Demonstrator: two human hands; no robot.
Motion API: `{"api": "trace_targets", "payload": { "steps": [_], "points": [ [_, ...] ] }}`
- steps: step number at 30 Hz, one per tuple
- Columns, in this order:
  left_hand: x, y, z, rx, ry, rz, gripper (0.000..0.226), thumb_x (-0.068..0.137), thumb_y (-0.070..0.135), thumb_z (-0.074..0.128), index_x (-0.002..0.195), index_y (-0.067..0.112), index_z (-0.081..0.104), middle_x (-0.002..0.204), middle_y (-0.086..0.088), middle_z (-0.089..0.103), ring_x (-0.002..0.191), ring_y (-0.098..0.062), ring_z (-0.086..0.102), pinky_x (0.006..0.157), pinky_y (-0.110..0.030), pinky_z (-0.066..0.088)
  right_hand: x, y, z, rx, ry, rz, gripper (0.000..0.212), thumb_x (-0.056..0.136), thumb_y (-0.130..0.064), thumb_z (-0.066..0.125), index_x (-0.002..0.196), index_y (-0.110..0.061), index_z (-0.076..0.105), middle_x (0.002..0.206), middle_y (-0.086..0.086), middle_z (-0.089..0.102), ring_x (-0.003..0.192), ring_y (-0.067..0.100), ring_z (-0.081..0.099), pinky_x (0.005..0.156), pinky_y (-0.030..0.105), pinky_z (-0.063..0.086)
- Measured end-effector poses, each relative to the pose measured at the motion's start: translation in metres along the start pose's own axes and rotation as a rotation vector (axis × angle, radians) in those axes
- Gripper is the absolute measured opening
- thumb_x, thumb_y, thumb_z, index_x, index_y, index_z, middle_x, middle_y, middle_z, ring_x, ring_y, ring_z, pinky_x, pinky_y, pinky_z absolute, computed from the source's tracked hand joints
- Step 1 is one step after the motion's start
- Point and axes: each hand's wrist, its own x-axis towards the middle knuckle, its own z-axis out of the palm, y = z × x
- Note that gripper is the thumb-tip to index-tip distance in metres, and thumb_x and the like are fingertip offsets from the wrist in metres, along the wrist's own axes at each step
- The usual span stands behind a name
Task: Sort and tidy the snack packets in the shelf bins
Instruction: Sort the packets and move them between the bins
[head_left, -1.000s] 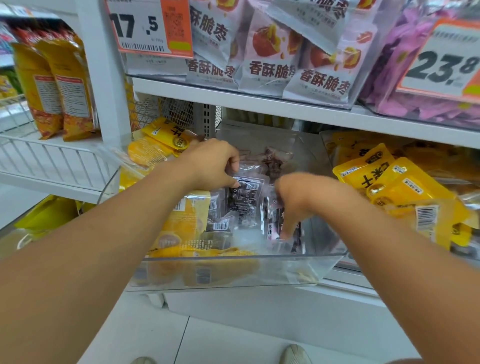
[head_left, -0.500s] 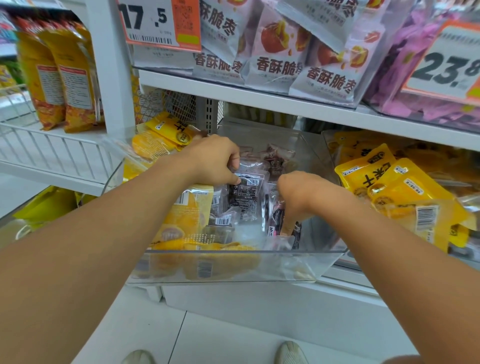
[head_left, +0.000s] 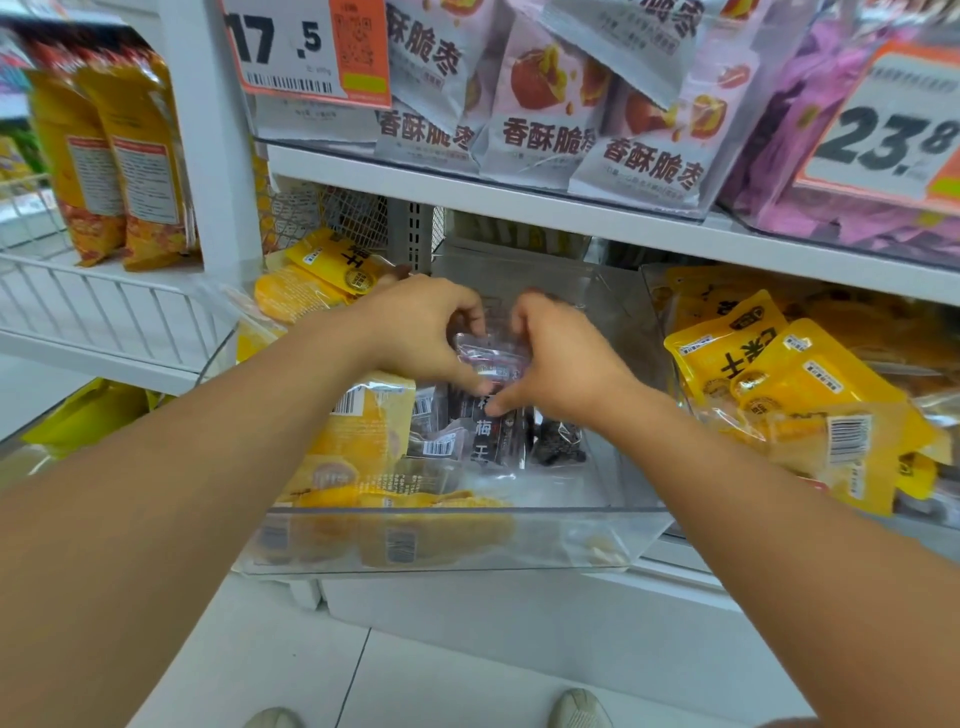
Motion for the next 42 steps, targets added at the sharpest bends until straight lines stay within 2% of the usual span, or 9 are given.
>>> {"api": "trace_targets", "payload": {
  "steps": [5, 8, 16, 21, 25, 28, 32, 36, 42],
  "points": [
    [0.0, 0.002, 0.002, 0.062, 0.045, 0.003, 0.046, 0.068, 0.058, 0.084, 0.098, 0.036, 0.057, 0.095, 0.016, 0.061, 0.095, -0.014, 0.057, 0.093, -0.037, 0.035, 0.002, 0.011, -0.025, -0.444, -0.333, 0.159, 0.075, 0.063, -0.033, 0.094, 0.122, -0.01, 0.054, 0.119, 0.008, 0.062, 0.104, 0.029, 0.061, 0.088, 0.04, 0.055],
    [0.0, 0.003, 0.002, 0.041, 0.047, 0.004, 0.047, 0.067, 0.057, 0.085, 0.097, 0.036, 0.057, 0.095, 0.017, 0.06, 0.094, -0.013, 0.056, 0.093, -0.036, 0.034, 0.001, 0.015, 0.001, -0.521, -0.532, 0.134, 0.115, 0.054, -0.041, 0.096, 0.146, -0.012, 0.034, 0.139, 0.009, 0.047, 0.124, 0.033, 0.052, 0.097, 0.046, 0.052],
    [-0.008, 0.011, 0.0, 0.136, -0.032, 0.102, 0.046, 0.063, 0.066, 0.081, 0.087, 0.035, 0.058, 0.101, 0.01, 0.051, 0.101, -0.016, 0.048, 0.097, -0.045, 0.034, 0.004, 0.017, 0.017, -0.596, -0.444, 0.132, 0.129, 0.048, -0.052, 0.095, 0.145, -0.005, 0.025, 0.144, 0.016, 0.031, 0.136, 0.036, 0.032, 0.106, 0.049, 0.044],
    [-0.011, 0.021, -0.002, 0.299, -0.117, 0.083, 0.061, 0.051, 0.072, 0.083, 0.093, 0.033, 0.061, 0.108, 0.007, 0.048, 0.106, -0.018, 0.044, 0.103, -0.049, 0.031, -0.003, 0.011, 0.007, -0.502, -0.375, 0.138, 0.109, 0.043, -0.049, 0.097, 0.128, -0.011, 0.039, 0.123, 0.008, 0.059, 0.112, 0.033, 0.059, 0.082, 0.041, 0.053],
    [-0.009, 0.024, 0.001, 0.314, -0.092, 0.058, 0.063, 0.058, 0.063, 0.086, 0.105, 0.031, 0.058, 0.112, 0.004, 0.048, 0.11, -0.021, 0.046, 0.107, -0.051, 0.029, -0.014, 0.006, -0.032, -0.52, -0.357, 0.082, 0.066, 0.05, -0.048, 0.096, 0.089, -0.017, 0.053, 0.091, 0.001, 0.061, 0.084, 0.024, 0.062, 0.072, 0.036, 0.054],
    [-0.007, 0.022, 0.001, 0.313, -0.108, 0.044, 0.048, 0.062, 0.061, 0.084, 0.093, 0.03, 0.064, 0.103, 0.005, 0.044, 0.099, -0.017, 0.038, 0.107, -0.051, 0.028, -0.018, 0.008, -0.052, -0.194, -0.399, 0.03, 0.046, 0.058, -0.037, 0.095, 0.083, -0.01, 0.068, 0.081, 0.009, 0.069, 0.074, 0.026, 0.066, 0.066, 0.041, 0.056],
    [-0.007, 0.024, 0.003, 0.352, -0.115, 0.037, 0.04, 0.066, 0.061, 0.081, 0.086, 0.03, 0.066, 0.101, 0.005, 0.042, 0.104, -0.019, 0.04, 0.109, -0.053, 0.025, -0.014, 0.014, -0.049, 0.204, -0.548, 0.103, 0.038, 0.069, -0.02, 0.09, 0.096, 0.0, 0.071, 0.094, 0.022, 0.07, 0.083, 0.032, 0.072, 0.067, 0.036, 0.063],
    [-0.009, 0.021, 0.003, 0.328, -0.077, 0.049, 0.049, 0.067, 0.058, 0.081, 0.103, 0.032, 0.059, 0.109, 0.004, 0.045, 0.114, -0.023, 0.047, 0.11, -0.05, 0.024, -0.006, 0.014, -0.022, 0.389, -0.509, 0.175, 0.045, 0.071, -0.016, 0.089, 0.105, 0.006, 0.066, 0.109, 0.027, 0.065, 0.09, 0.027, 0.071, 0.071, 0.04, 0.063],
    [-0.005, 0.018, 0.005, 0.317, -0.055, 0.046, 0.064, 0.067, 0.058, 0.082, 0.119, 0.034, 0.052, 0.124, 0.001, 0.05, 0.123, -0.024, 0.048, 0.115, -0.05, 0.019, -0.004, 0.006, -0.012, 0.241, -0.424, 0.06, 0.058, 0.065, -0.029, 0.093, 0.114, -0.008, 0.067, 0.118, -0.003, 0.066, 0.109, 0.019, 0.062, 0.092, 0.038, 0.055]
  ]
}}
